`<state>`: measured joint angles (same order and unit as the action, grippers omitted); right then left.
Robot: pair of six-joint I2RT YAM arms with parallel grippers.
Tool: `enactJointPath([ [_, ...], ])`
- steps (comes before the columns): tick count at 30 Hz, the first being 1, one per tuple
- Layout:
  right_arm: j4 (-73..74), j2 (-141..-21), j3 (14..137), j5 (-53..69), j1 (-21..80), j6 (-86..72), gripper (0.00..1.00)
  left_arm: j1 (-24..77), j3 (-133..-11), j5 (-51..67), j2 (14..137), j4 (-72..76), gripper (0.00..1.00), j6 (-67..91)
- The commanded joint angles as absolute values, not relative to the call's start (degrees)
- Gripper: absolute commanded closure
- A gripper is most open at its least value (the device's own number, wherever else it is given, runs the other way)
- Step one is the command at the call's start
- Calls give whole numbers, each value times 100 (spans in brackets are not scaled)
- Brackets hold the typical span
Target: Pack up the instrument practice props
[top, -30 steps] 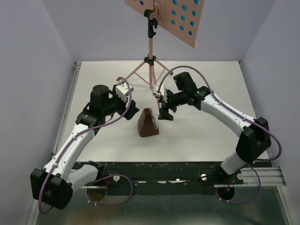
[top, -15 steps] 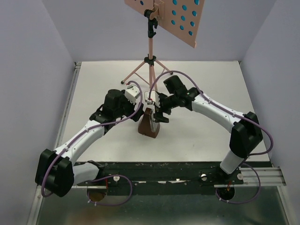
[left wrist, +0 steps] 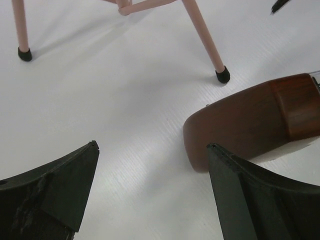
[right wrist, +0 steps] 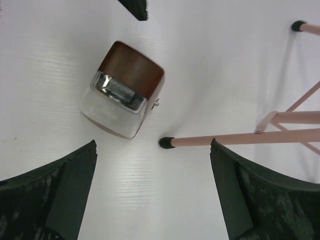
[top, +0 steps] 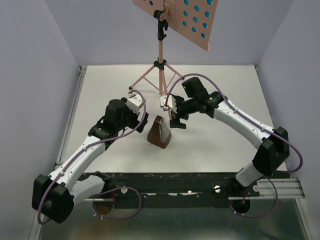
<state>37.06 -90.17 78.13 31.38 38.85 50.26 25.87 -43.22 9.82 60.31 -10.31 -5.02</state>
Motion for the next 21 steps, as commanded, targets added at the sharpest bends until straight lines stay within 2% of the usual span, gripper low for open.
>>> enactJointPath([
  [1,5233,-9622,9118,4119,3814,6227,0,2444,-4561,369,5582,-2239,1,-36],
  [7,7161,-10713,10615,4623,3884,8127,0,2259,-4491,510,5353,-2259,1,202],
  [13,8322,-11609,11776,4544,4069,8868,5,2180,-4333,685,5247,-2074,1,141],
  [21,8682,-11891,11864,4667,4473,9456,10,2162,-4271,721,5335,-2013,1,106],
])
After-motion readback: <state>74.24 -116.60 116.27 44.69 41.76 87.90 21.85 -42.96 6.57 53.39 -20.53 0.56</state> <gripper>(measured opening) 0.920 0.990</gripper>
